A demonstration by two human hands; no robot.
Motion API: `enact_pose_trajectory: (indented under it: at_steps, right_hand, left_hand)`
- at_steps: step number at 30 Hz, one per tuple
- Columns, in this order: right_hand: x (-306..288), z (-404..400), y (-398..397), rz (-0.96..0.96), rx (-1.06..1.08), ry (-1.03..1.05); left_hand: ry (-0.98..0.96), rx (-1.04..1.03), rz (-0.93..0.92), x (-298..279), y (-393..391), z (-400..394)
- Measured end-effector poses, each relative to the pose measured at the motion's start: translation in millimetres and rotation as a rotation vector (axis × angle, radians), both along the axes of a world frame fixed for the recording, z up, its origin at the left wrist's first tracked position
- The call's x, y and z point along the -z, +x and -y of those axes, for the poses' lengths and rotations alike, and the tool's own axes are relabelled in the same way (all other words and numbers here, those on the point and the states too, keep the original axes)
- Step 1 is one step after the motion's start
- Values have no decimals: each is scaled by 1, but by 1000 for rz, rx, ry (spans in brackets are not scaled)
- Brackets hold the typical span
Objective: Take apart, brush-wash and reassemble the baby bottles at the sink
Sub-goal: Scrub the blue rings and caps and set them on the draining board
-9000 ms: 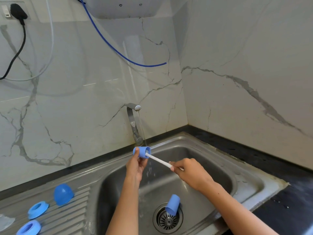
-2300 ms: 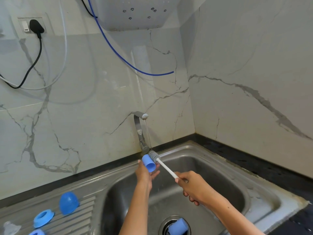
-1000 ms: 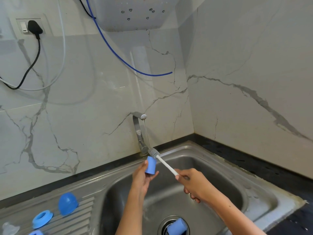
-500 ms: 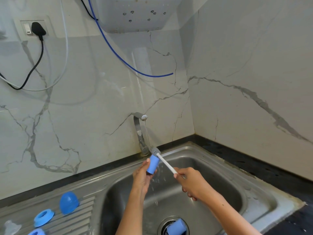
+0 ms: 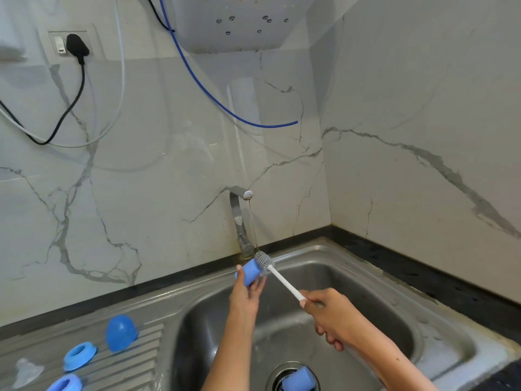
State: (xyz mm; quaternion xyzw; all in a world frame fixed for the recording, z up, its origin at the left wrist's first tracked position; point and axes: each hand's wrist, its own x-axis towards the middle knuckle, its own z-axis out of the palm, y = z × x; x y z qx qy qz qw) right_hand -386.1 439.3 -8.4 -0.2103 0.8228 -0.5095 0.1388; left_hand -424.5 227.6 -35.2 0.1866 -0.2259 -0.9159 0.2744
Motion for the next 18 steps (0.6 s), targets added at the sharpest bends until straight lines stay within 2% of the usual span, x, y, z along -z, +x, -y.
enact_pose_trajectory:
  at_steps: [4,10,18]
  right_hand:
    - [-1,-3,0,-16,-2,7]
    - [0,-5,1,-31,-4,21]
    - [2,2,1,-45,-19,46]
  left_hand:
    - [-11,64,57,-1,2,6]
    - [-179,145,170,-4,9,20]
    - [-251,268,164,1,7,15]
